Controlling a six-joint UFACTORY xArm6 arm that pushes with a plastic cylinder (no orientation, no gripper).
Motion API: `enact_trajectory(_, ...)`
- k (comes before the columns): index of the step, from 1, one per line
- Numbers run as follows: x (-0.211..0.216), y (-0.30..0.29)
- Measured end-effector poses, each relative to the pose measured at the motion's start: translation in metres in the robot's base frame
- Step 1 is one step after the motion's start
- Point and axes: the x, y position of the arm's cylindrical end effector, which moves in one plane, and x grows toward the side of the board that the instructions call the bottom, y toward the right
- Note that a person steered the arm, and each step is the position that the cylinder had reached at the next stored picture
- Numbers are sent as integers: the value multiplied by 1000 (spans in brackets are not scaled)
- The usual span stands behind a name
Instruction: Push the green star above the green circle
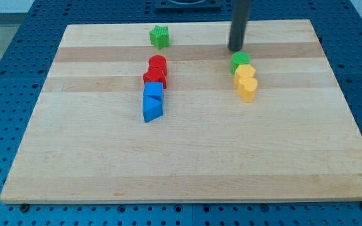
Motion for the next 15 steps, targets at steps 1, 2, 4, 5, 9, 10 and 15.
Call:
enact_trajectory(1, 0, -46)
enact_trajectory(2, 0, -92)
enact_trajectory(4, 0, -175)
enact_trajectory(5, 0, -211)
enact_trajectory(9, -47, -212)
enact_trajectory(10, -43, -180)
enact_trajectory(15, -33, -59)
